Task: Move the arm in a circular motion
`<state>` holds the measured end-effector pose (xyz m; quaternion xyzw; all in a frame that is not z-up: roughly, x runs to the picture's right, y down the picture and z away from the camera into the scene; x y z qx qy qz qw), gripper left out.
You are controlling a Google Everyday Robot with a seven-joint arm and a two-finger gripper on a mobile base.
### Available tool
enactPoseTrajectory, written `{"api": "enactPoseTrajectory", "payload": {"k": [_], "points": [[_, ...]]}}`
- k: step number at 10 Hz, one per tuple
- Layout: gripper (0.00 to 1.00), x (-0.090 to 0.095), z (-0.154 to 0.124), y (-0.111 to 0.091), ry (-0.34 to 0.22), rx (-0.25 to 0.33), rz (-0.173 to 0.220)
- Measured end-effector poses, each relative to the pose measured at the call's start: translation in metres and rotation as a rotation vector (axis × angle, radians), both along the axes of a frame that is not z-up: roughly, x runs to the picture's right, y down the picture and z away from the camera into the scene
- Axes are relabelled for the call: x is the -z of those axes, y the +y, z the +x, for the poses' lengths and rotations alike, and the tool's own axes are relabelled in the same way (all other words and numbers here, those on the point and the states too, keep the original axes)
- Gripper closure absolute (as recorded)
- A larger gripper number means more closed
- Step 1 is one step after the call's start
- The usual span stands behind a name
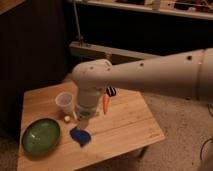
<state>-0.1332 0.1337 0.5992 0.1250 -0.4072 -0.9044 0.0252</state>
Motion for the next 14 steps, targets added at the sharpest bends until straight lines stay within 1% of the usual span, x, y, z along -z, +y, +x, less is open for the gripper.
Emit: {"api": "enactPoseTrajectory", "payload": {"k": [2,3,4,6,7,8,10,11,12,13,14], "points": [[0.96,-0.028,-0.032,-0.028,-0.006,0.025,0.064],[0.96,-0.040,-0.037,-0.042,0.000,0.026,0.085],[0.96,-0.056,-0.036,-0.059,0.014,0.027,0.103],[0.96,-0.081,-0.023,-0.090,0.041,0.024,0.133],[0.96,-0.097,-0.009,-0.111,0.069,0.015,0.154],[0.96,-0.110,0.006,-0.129,0.099,0.004,0.170],[0.96,-0.129,0.037,-0.157,0.158,-0.017,0.199],[0.96,-0.140,0.064,-0.174,0.207,-0.030,0.217],[0.96,-0.146,0.086,-0.185,0.245,-0.043,0.228],[0.96,-0.151,0.117,-0.196,0.297,-0.056,0.239],[0.96,-0.152,0.147,-0.202,0.344,-0.067,0.245]]}}
